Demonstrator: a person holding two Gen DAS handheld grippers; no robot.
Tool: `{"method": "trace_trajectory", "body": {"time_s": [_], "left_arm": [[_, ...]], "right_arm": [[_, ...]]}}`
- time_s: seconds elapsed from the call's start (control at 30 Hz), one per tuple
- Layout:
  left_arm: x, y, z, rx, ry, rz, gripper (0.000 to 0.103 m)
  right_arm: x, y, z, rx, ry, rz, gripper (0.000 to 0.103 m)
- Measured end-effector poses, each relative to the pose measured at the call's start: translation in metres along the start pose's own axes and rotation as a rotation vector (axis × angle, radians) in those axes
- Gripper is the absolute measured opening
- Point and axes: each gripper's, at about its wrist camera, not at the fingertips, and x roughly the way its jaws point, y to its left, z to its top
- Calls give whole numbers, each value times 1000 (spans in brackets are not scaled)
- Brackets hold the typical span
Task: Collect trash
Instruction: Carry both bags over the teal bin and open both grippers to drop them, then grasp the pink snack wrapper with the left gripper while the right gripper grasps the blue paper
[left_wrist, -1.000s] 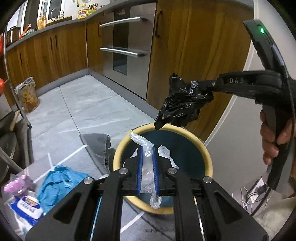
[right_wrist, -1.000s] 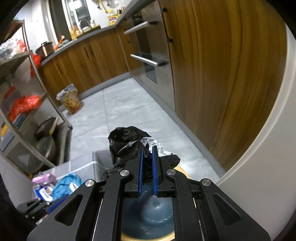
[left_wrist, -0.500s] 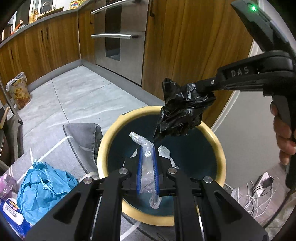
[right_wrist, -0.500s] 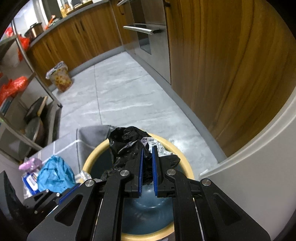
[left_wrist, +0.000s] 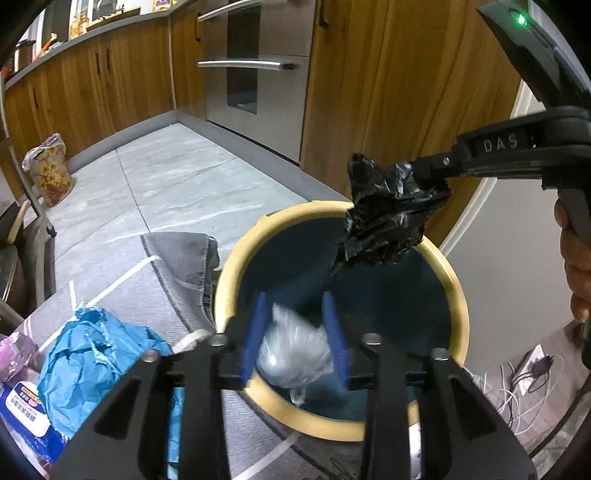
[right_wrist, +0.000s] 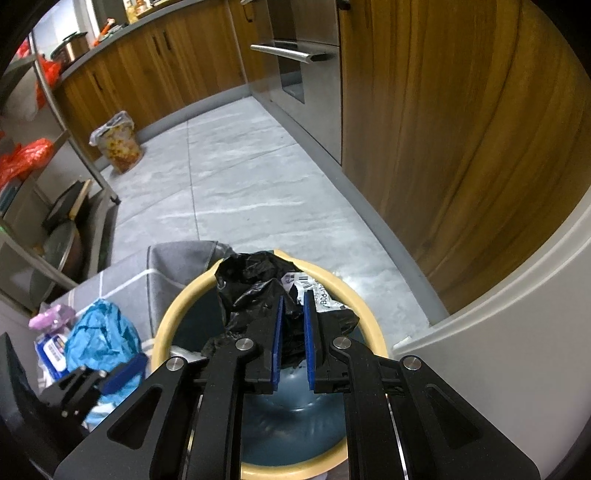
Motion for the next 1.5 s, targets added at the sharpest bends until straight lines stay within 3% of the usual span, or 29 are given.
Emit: {"method": "trace_trajectory", "body": {"time_s": [0.13, 0.23, 0.43, 0.5, 0.7, 1.13, 1.5], "left_arm": [[-9, 2, 0, 2, -11, 23, 52], [-17, 6, 0, -3, -18, 42, 58], [-36, 18, -2, -10, -31, 80, 67], [-44, 22, -2, -15, -37, 93, 70], [-76, 34, -3, -7, -56, 122, 73], [-161, 82, -13, -47, -129, 208, 90], [-224, 132, -45, -77, -163, 273, 96]], "right_arm": [[0, 1, -1, 1, 0, 2, 14], [-3, 3, -2, -4, -12, 4, 22], [-12, 11, -1, -14, -44, 31, 51], [-17, 15, 0, -12, -61, 37, 74], [-38, 29, 4, -21, -174, 91, 88], [-85, 88, 7, -71, -367, 220, 96], [-94, 153, -7, -136, -400, 326, 97]]}}
